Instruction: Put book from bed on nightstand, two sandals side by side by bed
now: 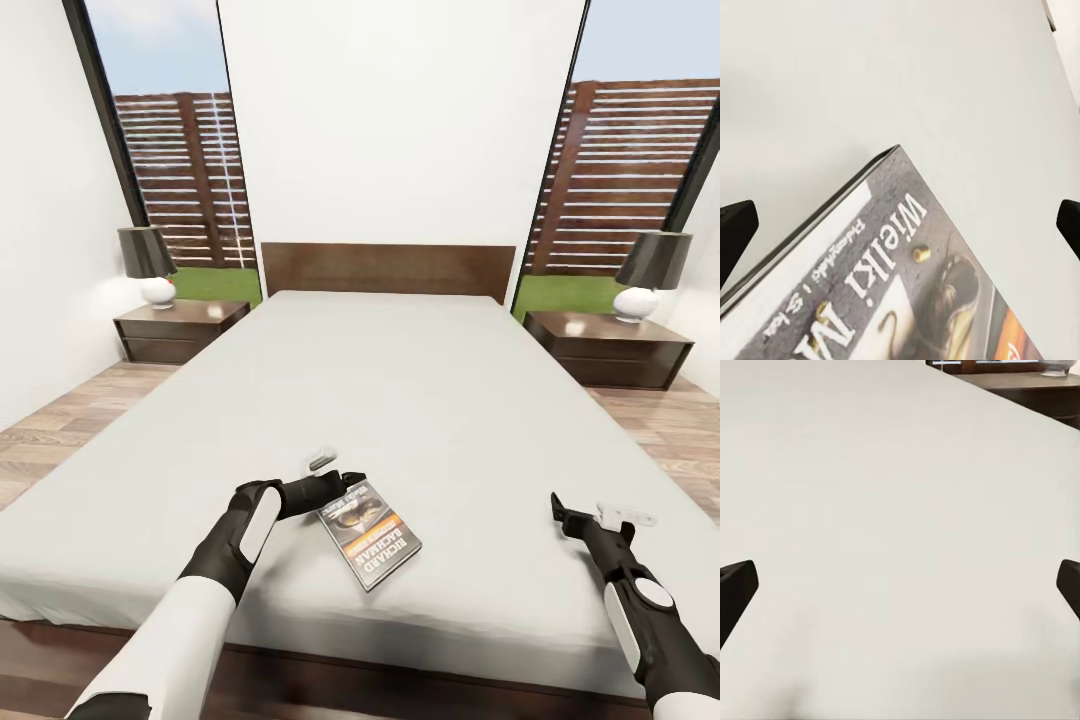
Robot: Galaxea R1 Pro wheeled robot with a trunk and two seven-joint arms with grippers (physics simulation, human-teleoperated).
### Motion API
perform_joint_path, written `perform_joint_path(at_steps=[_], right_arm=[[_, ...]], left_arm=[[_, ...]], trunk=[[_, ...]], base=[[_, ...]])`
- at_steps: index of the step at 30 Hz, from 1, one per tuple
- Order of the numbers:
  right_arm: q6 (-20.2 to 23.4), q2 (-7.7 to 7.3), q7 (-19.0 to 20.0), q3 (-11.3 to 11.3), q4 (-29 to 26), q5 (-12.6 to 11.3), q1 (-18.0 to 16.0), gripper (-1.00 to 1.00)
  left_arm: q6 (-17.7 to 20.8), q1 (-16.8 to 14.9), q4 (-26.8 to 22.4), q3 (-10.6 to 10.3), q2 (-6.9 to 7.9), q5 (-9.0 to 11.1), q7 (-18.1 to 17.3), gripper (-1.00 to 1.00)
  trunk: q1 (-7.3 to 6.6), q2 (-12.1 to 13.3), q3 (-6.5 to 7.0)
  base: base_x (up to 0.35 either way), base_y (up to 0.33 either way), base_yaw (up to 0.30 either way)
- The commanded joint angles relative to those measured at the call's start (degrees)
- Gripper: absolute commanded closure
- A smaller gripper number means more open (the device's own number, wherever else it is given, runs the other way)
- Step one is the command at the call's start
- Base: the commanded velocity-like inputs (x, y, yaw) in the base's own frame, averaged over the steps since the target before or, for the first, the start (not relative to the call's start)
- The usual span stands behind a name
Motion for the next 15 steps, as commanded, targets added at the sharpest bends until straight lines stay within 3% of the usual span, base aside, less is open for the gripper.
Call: perform_joint_path(at_steps=[1,8,15], right_arm=[[-0.2,0.03,0.4,-0.2,0.0,0.0,0.0,-1.00],[-0.2,0.03,0.5,-0.2,0.0,0.0,0.0,-1.00],[-0.2,0.03,0.5,-0.2,0.0,0.0,0.0,-1.00]], left_arm=[[0.4,0.0,0.0,0.3,-0.07,0.1,-0.1,-1.00],[0.4,0.0,0.0,0.3,-0.07,0.1,-0.1,-1.00],[0.5,0.0,0.0,0.3,-0.07,0.1,-0.2,-1.00]], trunk=[[-0.01,0.0,-0.05],[-0.01,0.0,-0.04],[-0.01,0.0,0.09]], base=[[0.000,-0.002,0.000],[0.000,0.000,-0.005],[0.000,0.000,-0.085]])
